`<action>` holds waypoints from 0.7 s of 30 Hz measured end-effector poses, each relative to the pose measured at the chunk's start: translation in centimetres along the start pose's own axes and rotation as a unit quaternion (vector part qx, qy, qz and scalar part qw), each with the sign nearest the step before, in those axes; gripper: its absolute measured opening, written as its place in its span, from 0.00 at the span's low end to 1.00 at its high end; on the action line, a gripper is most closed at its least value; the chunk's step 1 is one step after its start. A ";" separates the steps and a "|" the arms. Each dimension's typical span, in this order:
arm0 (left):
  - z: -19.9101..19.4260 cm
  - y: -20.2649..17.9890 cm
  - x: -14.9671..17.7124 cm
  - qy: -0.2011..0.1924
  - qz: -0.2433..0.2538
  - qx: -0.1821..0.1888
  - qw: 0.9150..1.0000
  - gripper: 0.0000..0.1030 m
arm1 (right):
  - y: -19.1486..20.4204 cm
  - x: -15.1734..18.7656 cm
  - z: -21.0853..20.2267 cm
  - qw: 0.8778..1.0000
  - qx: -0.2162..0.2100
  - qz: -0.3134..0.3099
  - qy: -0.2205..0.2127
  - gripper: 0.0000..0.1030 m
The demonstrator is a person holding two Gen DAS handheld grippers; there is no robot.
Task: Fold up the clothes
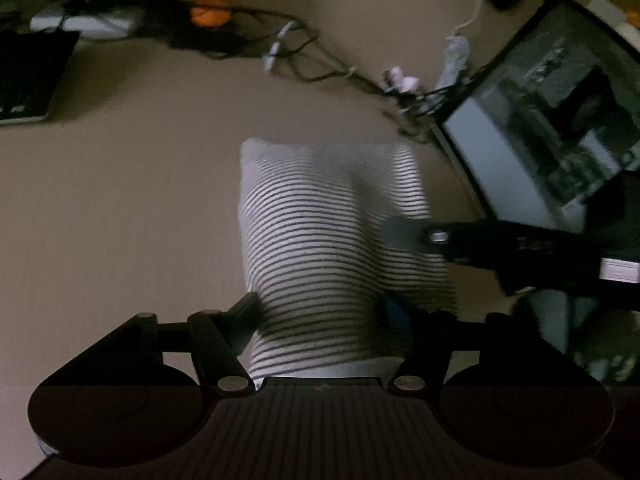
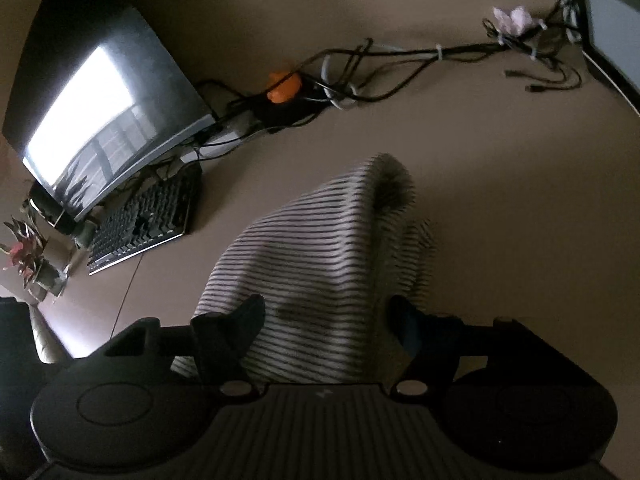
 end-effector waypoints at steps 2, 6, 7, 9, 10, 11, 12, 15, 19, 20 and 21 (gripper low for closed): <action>0.1 -0.4 0.1 0.002 0.014 0.001 1.000 0.68 | 0.1 -0.1 0.0 1.000 -0.001 -0.007 0.000 0.68; 0.6 0.4 0.4 0.012 0.008 -0.002 1.000 0.70 | -0.8 0.1 0.7 0.999 0.028 -0.013 0.015 0.68; 0.5 0.8 0.4 0.010 0.000 -0.001 1.000 0.71 | -1.0 0.3 0.8 0.999 0.030 -0.013 0.018 0.68; 0.2 1.6 0.3 0.003 -0.015 -0.001 1.000 0.80 | -1.3 0.9 0.8 0.999 0.028 -0.012 0.020 0.68; 0.1 1.9 0.1 0.003 -0.019 -0.004 1.000 0.82 | -1.3 1.0 0.7 0.999 0.027 -0.012 0.019 0.68; 0.3 2.0 0.1 0.006 -0.018 -0.009 1.000 0.83 | -1.3 1.0 0.5 0.999 0.027 -0.013 0.016 0.68; 0.5 2.1 0.0 0.008 -0.016 -0.013 1.000 0.83 | -1.0 0.9 0.1 0.999 0.027 -0.018 0.009 0.68; 1.5 1.9 0.2 0.022 -0.009 -0.024 0.999 0.83 | 0.2 0.2 -1.5 0.998 0.028 -0.046 -0.031 0.56; 2.3 1.5 0.4 0.028 0.004 -0.040 0.999 0.84 | 1.8 -1.2 -2.3 0.994 0.030 -0.078 -0.064 0.53; 2.4 1.4 0.4 0.028 0.007 -0.042 0.999 0.84 | 2.1 -1.5 -2.1 0.994 0.032 -0.085 -0.063 0.53; 2.4 1.3 0.4 0.028 0.008 -0.044 0.999 0.84 | 2.4 -1.8 -1.7 0.993 0.036 -0.092 -0.062 0.53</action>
Point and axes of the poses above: each gripper's, at about its wrist camera, not at the fingertips, and z roughly the way its jaws point, y to its left, x to its underside, the point moved 3 cm from there along z, roughly the way its jaws point, and after that the axes turned 8 degrees about y, right-handed, at the moved point
